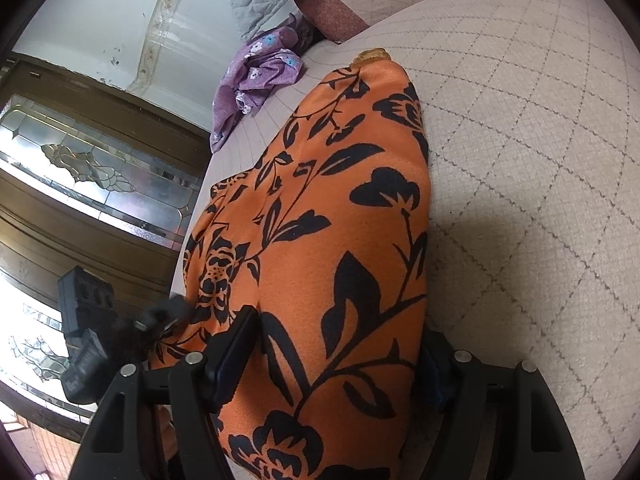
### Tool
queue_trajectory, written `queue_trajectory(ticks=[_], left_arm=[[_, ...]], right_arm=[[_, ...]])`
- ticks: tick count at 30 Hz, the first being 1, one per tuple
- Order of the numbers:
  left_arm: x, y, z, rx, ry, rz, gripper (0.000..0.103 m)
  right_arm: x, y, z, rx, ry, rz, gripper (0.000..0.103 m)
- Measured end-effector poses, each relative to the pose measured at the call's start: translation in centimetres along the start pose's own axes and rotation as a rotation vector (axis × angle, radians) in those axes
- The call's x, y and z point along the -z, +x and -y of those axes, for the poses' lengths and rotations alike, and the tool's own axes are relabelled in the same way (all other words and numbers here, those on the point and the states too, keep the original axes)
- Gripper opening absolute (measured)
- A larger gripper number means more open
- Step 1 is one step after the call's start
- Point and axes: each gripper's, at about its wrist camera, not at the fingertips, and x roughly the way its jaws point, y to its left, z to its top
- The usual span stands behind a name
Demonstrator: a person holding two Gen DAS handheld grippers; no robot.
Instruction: Fold small clothes
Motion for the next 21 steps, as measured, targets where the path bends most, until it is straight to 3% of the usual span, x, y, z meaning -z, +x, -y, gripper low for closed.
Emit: queue_trajectory(ticks=[2,5,8,12,15,21], left_arm=[[0.0,0.4,0.1,-0.027,0.013,-0.008,0.103],[0.0,0.4,-0.3,-0.006,-0.012,0.001,0.103],[0.3,-0.5,-1.3,-0.009,-0.018,0.029,0.078],[0.9,-2.3,-1.6,-0.011,0.029,0.094,0.055],[1.0,-3.7,-0.6,-0.021,0.078,0.140,0.046],[1.6,-5.4,1.1,-0.047,0.134,0.205,0.041]], right_arm=[[0.1,0.0,0.0,0.000,-0.002,0.003,0.075],[0.2,-0.1,0.0,0.002,-0.007,0.007,0.075],[0.4,-0.2,-0.1,0.009,-0.011,0.016,0.073],[0.8,-0.7,-0.5,0.036,-0.026,0.058,0.062],[1.1,-1.2,-1.5,0.072,-0.088,0.092,0.055],[1.1,-2.9,-2.7,0.098,-0.157,0.157,0.045]])
